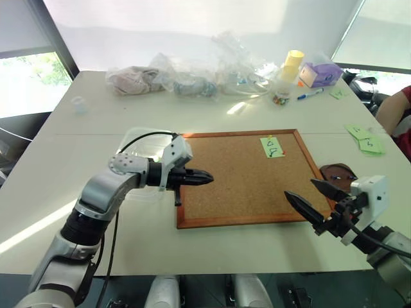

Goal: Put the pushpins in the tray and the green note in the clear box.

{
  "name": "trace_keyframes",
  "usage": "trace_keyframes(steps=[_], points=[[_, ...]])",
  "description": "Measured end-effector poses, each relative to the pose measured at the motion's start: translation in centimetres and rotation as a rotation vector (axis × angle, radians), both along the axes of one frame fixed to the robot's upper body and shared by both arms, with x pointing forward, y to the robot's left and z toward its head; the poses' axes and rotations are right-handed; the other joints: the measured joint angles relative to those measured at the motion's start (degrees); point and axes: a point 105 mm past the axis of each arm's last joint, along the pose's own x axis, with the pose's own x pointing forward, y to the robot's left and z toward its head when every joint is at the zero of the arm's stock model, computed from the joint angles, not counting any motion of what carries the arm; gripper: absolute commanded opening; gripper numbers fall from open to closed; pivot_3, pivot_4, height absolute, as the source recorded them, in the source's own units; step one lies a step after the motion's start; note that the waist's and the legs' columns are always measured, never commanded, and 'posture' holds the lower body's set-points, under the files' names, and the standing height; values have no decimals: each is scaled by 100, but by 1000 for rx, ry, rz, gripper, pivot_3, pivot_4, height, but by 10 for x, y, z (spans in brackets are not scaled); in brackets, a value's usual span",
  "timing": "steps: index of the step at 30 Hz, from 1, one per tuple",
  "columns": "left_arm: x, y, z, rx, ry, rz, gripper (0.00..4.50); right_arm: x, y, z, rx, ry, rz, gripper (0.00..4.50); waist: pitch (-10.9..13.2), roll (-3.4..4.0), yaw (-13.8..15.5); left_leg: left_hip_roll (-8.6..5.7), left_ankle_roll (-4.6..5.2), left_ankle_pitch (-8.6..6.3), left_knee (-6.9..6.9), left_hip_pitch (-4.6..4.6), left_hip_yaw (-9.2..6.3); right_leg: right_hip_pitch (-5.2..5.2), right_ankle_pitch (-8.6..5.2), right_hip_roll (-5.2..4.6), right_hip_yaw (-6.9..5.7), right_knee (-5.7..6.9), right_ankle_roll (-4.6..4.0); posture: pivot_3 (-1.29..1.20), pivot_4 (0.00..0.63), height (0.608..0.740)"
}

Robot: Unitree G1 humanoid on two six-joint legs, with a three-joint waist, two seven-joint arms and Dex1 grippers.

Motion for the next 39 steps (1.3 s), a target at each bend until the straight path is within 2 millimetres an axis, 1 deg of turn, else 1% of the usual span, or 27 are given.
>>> trace_keyframes(steps=[4, 7, 9, 12, 15, 17, 19, 25, 28, 30, 34, 37, 39], points=[[5, -4, -3, 7, -16, 8, 60, 2, -2, 0, 3, -2, -14, 4500, 0, 0, 9, -1, 0, 0, 0, 0, 0, 0, 0, 0, 0, 0, 0, 0, 150, 737], [10, -14, -5, 22, -59, 11, 60, 4, -2, 1, 3, -8, -20, 4500, 1, -1, 9, -2, 0, 0, 0, -2, 0, 0, 0, -1, 0, -2, 0, 0, 150, 737], [14, -24, -4, 28, -85, 4, 60, 10, -2, 4, 7, -24, -28, 4500, 1, -2, 3, -2, 1, 0, 1, -2, 1, 0, 0, 0, 1, -2, 0, 0, 150, 737], [23, -42, -7, 71, -141, -7, 60, 31, -5, 11, 5, -69, -59, 4500, 0, -5, 0, -5, 1, 0, 2, -1, 1, 1, 1, 1, 2, -2, 0, 0, 150, 737], [34, -48, -21, 138, -151, 13, 60, 59, -16, 10, -59, -65, -118, 4500, 2, -6, -22, -8, 3, -1, 0, -2, -8, -4, 1, 6, 8, -5, 0, 0, 150, 737], [38, -47, -32, 174, -144, 26, 60, 85, -25, 6, -73, -50, -173, 4500, 2, -5, -35, -8, 4, -1, -2, -3, -10, -9, 1, 10, 9, -4, 0, 0, 150, 737], [38, -48, -39, 202, -150, 17, 60, 105, -30, 2, -88, -29, -203, 4500, 3, -4, -20, -8, 4, -1, -2, -6, -9, -12, 2, 11, 9, -3, 3, 0, 150, 737], [37, -48, -52, 260, -146, 5, 60, 157, -26, -6, -66, 9, -220, 4500, 4, 0, -19, -9, 4, -1, 0, -10, -4, -14, 11, 8, 9, -2, 18, 0, 150, 737], [37, -49, -53, 271, -155, 4, 60, 183, -29, -7, -49, 20, -245, 4500, 4, 2, -4, -10, 5, -1, 0, -10, -2, -13, 11, 7, 9, -2, 19, 0, 150, 737], [37, -50, -53, 276, -161, 5, 60, 194, -28, -7, -44, 20, -248, 4500, 3, 3, -6, -10, 5, -1, 0, -9, -1, -12, 12, 6, 8, -2, 21, 0, 150, 737], [36, -49, -54, 277, -159, 7, 60, 211, -27, -14, -44, 50, -236, 4500, 2, 5, -16, -10, 4, 0, 1, -8, 2, -10, 13, 6, 9, -1, 23, 0, 150, 737], [35, -48, -55, 271, -157, 14, 60, 218, -25, -19, -52, 65, -220, 4500, 1, 7, -22, -10, 3, 0, 1, -7, 2, -10, 14, 5, 8, 1, 24, 0, 150, 737], [35, -48, -55, 272, -155, 19, 60, 222, -21, -24, -57, 74, -202, 4500, 0, 8, -32, -9, 2, 1, 1, -6, 3, -10, 15, 6, 8, 2, 25, 0, 150, 737]])
